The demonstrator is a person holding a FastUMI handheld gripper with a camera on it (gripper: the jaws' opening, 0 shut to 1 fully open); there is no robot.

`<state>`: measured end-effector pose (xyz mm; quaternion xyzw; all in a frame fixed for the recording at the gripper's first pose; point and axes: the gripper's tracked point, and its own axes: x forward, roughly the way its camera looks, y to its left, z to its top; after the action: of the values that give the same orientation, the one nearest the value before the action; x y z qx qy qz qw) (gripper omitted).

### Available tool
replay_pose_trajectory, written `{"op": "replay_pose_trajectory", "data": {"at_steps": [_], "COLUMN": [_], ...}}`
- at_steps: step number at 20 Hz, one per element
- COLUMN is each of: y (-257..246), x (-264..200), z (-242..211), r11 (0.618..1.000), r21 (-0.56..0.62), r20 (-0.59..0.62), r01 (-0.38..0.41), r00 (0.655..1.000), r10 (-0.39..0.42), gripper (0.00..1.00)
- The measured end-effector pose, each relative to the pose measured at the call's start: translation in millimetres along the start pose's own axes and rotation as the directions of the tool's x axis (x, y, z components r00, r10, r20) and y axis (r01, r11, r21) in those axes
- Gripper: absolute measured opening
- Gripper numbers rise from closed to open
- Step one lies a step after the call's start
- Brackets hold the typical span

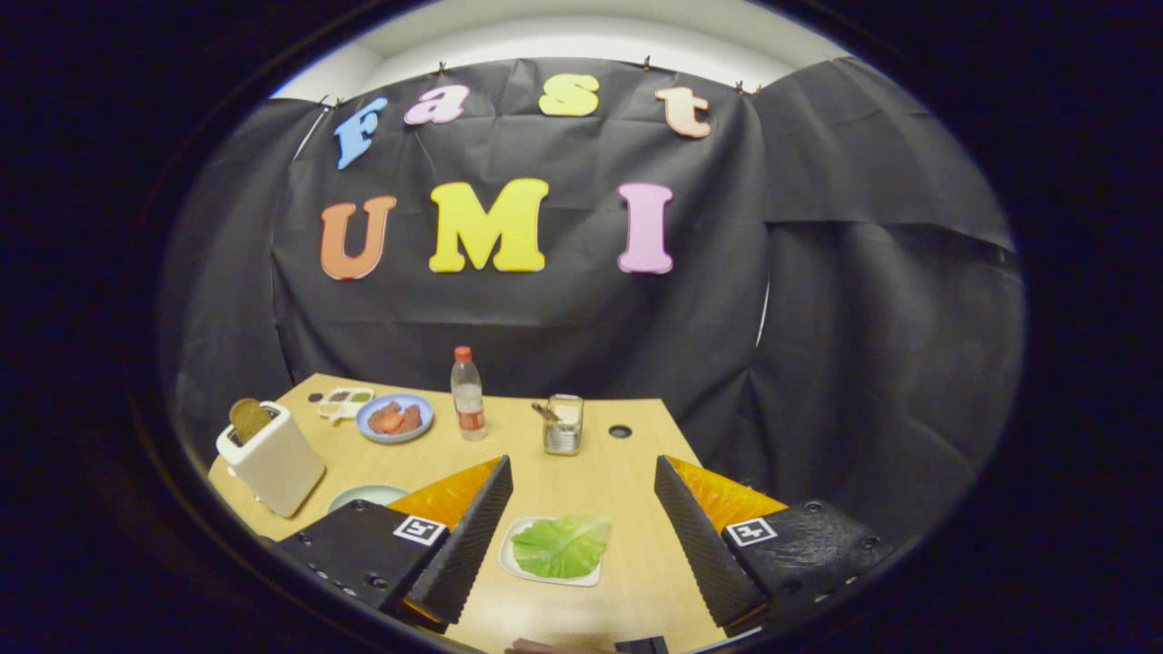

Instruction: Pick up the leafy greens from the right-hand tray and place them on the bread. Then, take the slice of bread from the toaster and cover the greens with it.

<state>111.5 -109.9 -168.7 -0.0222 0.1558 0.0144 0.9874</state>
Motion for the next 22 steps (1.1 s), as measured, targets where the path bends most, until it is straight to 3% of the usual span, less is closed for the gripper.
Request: {"op": "replay_pose_trajectory", "data": {"at_steps": [6,11,16,17,19,20,22], "y": [-13,-19,-16,-13,-8,-10,-6], "x": [85,155,190,196,206,210,212], "z": [-80,-136,-169,-176,-185,-181,-181], "r11": [0.997,0.989,0.978,0.975,0.970,0.972,0.969], "r21": [0.019,0.083,0.104,0.111,0.115,0.114,0.128], "r20": [-0.191,-0.356,-0.451,-0.470,-0.491,-0.483,-0.484], "r01": [-0.077,-0.126,-0.181,-0.194,-0.215,-0.208,-0.212], "r00": [0.978,0.923,0.868,0.854,0.836,0.843,0.839], "r10": [0.079,0.147,0.208,0.224,0.244,0.237,0.248], "gripper": [0.96,0.95,0.89,0.84,0.83,0.80,0.63]}}
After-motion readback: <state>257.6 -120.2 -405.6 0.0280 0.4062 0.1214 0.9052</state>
